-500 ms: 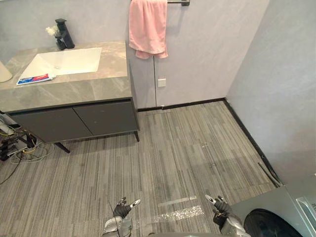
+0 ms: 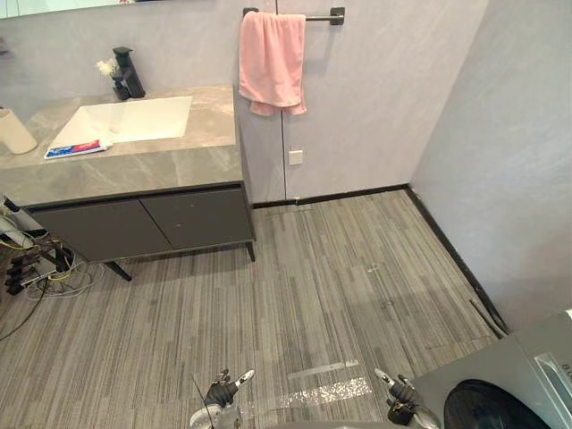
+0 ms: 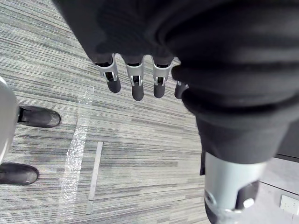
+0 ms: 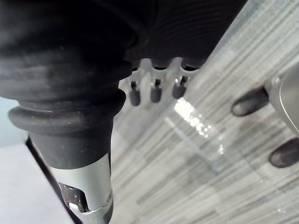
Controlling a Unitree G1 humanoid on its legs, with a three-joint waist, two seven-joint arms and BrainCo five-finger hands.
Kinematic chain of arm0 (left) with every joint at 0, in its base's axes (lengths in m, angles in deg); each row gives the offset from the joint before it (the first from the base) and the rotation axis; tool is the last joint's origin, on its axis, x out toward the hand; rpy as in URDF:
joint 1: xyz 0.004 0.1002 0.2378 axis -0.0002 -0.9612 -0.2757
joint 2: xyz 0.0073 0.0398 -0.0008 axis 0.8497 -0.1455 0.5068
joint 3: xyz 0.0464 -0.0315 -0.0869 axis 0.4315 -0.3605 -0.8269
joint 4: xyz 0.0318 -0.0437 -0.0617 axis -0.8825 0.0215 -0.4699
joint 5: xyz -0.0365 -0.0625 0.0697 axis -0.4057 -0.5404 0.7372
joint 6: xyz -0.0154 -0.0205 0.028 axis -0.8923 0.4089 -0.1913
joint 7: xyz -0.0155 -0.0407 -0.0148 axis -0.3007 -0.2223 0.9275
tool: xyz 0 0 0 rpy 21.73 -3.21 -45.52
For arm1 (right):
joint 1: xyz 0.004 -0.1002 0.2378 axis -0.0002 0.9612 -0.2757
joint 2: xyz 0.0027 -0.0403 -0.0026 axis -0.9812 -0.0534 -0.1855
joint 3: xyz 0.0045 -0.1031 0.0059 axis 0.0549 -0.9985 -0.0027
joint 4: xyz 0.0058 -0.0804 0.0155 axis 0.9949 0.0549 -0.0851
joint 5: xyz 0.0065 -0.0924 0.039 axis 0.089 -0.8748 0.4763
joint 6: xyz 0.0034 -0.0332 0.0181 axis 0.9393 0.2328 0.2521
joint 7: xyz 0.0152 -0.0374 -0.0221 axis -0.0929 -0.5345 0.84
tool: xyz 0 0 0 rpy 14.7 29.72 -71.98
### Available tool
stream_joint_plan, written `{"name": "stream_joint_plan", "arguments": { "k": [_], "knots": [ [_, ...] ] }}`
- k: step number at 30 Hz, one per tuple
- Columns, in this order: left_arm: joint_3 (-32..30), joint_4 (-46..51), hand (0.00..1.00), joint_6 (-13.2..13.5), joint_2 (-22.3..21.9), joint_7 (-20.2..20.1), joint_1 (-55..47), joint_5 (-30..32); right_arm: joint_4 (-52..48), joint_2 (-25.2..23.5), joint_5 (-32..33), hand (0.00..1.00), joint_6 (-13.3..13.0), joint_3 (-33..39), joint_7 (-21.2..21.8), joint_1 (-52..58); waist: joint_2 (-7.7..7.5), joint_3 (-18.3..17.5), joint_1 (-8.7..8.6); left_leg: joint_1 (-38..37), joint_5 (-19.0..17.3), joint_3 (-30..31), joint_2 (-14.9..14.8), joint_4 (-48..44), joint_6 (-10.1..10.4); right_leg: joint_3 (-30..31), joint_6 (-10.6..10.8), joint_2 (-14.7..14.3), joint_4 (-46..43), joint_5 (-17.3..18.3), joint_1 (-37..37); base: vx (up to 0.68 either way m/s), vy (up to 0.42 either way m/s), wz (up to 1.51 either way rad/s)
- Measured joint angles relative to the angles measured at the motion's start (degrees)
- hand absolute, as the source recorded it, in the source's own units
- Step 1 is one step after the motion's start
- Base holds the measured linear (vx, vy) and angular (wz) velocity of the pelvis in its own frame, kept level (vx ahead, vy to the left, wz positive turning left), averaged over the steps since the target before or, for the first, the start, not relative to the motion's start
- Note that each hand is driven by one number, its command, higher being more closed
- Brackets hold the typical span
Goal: Organize washtable
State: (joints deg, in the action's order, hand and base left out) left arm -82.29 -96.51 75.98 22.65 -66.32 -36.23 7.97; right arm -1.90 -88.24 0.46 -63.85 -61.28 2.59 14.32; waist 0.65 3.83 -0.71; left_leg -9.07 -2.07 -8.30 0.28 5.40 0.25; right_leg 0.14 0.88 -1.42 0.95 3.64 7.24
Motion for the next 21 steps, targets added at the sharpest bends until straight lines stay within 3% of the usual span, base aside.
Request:
{"name": "stream_joint_plan", "arguments": {
  "k": [9, 15, 16, 17, 19, 20, 21],
  "knots": [
    [0.5, 0.1, 0.0, 1.1, -0.1, 1.1, 0.6, 0.0, 0.0, -0.1, 1.5, 0.0, 0.0, -0.2, -0.2, -1.3, -0.03, -0.4, 0.08, 2.2, 0.0, -0.9, -0.1, 0.1, 0.0, 0.7, -0.2, -0.2, 0.6, -0.1, -1.9, 0.02, -0.038, -0.05],
    [0.6, 1.4, 0.0, 1.2, -0.1, 1.2, 1.1, 0.1, -0.1, -0.3, 1.5, 0.0, -0.1, -0.4, -0.1, -3.5, -0.04, -0.2, 0.42, 3.3, -1.4, -4.9, -0.4, 0.0, -0.1, 3.9, -0.5, -0.6, -2.4, 1.1, -5.4, 0.02, -0.022, -0.28],
    [0.6, 1.8, 0.0, 1.2, -0.1, 1.2, 1.1, 0.1, -0.2, -0.3, 1.5, 0.0, -0.1, -0.7, -0.1, -3.9, -0.11, 0.0, 0.51, 3.5, -1.5, -5.3, -0.4, 0.0, -0.1, 4.2, -0.3, -0.6, -4.4, 2.1, -6.7, 0.02, 0.001, -0.33],
    [1.8, 1.9, 0.0, 1.2, 0.1, 1.2, 1.4, 0.1, -0.3, -0.4, 1.6, 0.0, -0.2, -0.7, -0.1, -4.3, -0.3, 0.7, 0.73, 3.5, -2.4, -6.5, -0.3, -0.6, -0.3, 4.8, 0.9, -0.6, -11.3, 4.9, -10.1, 0.03, -0.001, -0.31],
    [2.5, 1.9, 0.0, 1.2, 0.0, 1.2, 2.2, 0.1, -0.5, -0.8, 2.0, 0.0, -0.3, -0.7, -0.1, -4.5, -0.21, 2.6, 1.1, 2.2, -4.5, -7.0, -0.5, -2.6, -0.9, 3.6, 3.7, -0.6, -24.3, 7.4, -14.8, 0.04, -0.006, -0.3],
    [2.9, 1.9, 0.0, 1.1, 0.2, 1.2, 2.4, 0.1, -0.5, -1.2, 2.6, 0.0, -0.3, -0.7, 0.0, -3.8, -0.19, 3.7, 0.74, 0.5, -5.2, -6.9, -0.4, -3.5, -1.5, 0.1, 2.4, 0.6, -30.9, 9.7, -17.7, 0.06, 0.01, -0.17],
    [2.8, 1.9, 0.0, 1.1, 0.1, 1.2, 2.4, 0.1, -0.8, -1.3, 2.7, 0.0, -0.3, -0.7, 0.1, -3.4, 0.1, 3.8, 0.71, 0.1, -5.9, -7.0, -0.4, -3.7, -1.0, -1.2, 2.0, 1.2, -31.6, 10.4, -18.7, 0.11, 0.043, -0.05]
  ]
}}
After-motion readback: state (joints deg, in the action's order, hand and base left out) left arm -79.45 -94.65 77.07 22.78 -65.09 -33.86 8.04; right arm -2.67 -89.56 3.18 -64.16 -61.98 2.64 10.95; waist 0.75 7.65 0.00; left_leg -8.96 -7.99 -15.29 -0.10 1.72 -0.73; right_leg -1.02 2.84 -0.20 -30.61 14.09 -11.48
